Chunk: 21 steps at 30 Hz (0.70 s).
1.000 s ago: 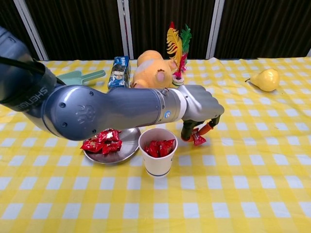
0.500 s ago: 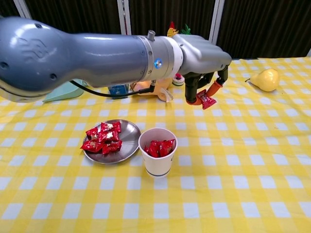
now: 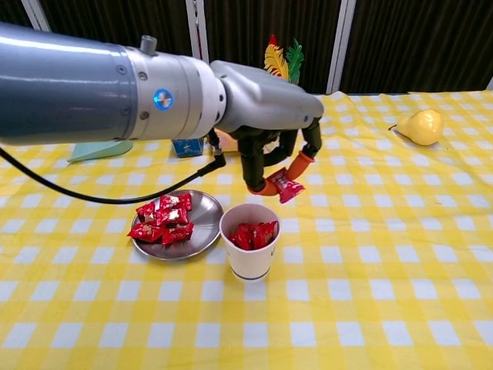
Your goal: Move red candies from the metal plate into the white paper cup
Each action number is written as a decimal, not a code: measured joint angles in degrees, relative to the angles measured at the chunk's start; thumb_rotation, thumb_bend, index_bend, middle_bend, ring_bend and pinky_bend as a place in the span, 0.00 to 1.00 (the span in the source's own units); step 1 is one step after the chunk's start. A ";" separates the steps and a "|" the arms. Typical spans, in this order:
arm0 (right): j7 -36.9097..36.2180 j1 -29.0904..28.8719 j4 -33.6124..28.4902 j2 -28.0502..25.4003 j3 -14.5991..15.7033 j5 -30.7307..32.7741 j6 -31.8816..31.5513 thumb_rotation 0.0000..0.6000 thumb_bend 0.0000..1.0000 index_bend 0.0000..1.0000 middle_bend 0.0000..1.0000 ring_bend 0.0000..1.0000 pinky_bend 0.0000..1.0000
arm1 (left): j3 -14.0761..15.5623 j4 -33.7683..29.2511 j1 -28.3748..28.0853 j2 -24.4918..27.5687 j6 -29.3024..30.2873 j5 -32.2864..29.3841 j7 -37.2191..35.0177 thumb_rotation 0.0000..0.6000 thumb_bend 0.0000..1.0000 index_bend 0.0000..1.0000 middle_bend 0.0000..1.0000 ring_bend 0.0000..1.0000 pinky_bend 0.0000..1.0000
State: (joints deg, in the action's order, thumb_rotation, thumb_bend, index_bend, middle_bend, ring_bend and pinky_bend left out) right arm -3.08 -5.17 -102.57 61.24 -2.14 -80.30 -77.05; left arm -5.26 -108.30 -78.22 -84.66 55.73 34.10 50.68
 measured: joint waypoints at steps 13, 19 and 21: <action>-0.03 0.05 0.00 -0.03 0.09 -0.31 -0.11 1.00 0.34 0.00 0.00 0.00 0.00 | 2.35 -0.40 0.75 -2.14 1.96 -2.20 0.70 1.00 0.34 0.49 0.75 0.87 0.98; -0.14 0.06 0.00 -0.06 0.06 -0.30 -0.13 1.00 0.34 0.00 0.00 0.00 0.00 | 2.67 0.66 0.58 -3.64 2.03 -2.90 1.06 1.00 0.25 0.47 0.74 0.87 0.98; -0.14 0.05 0.04 -0.07 0.06 -0.32 -0.11 1.00 0.34 0.00 0.00 0.00 0.00 | 2.76 0.60 0.44 -3.59 2.15 -3.51 1.43 1.00 0.22 0.45 0.74 0.87 0.98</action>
State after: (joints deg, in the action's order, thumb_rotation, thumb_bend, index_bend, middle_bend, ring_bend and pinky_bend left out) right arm -3.22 -5.11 -102.53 61.17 -2.08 -80.62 -77.17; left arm -2.50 -107.71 -77.78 -88.25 57.88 30.59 52.11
